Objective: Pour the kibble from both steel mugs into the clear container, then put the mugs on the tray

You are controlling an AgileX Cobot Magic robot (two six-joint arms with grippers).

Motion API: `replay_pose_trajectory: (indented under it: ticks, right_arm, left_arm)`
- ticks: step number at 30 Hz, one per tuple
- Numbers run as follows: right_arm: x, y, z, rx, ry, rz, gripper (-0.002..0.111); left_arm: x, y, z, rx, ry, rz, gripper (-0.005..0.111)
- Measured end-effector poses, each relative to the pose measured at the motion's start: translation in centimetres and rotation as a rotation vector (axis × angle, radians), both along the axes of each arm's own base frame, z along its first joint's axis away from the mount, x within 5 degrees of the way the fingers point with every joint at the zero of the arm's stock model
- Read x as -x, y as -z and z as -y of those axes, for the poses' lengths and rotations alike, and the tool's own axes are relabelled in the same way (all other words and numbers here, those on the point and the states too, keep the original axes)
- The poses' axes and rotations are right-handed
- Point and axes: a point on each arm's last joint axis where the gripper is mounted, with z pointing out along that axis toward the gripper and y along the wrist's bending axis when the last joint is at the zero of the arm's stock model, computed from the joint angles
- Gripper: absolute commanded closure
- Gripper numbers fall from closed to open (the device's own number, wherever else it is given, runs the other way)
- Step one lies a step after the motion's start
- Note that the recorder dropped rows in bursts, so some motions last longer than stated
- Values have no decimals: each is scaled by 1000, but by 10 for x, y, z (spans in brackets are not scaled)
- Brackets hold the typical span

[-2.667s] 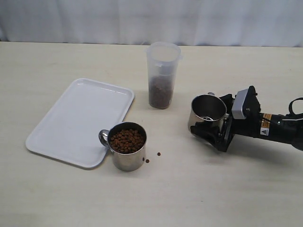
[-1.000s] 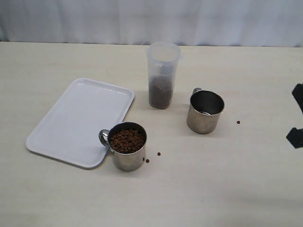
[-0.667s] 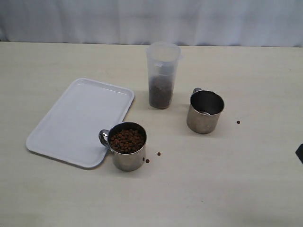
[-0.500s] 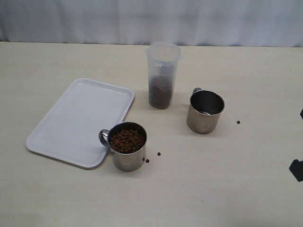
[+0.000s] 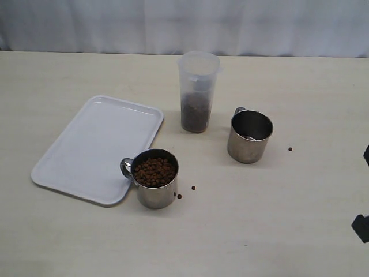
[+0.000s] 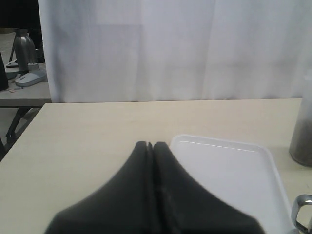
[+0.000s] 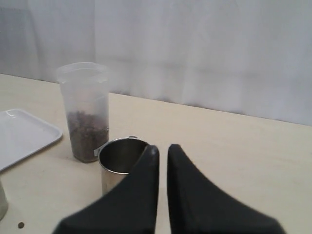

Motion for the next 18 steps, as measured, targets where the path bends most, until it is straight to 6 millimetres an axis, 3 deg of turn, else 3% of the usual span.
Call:
replay_pose_trajectory:
  ticks: [5, 11, 18]
  right_arm:
    - [3, -1, -2, 0, -20, 14, 104]
    - [30, -8, -9, 46, -136, 182, 104]
    - [27, -5, 0, -76, -25, 101, 104]
  left_arm:
    - [0, 0, 0, 0, 0, 0, 107]
    - [0, 0, 0, 0, 0, 0, 107]
    - [0, 0, 0, 0, 0, 0, 107]
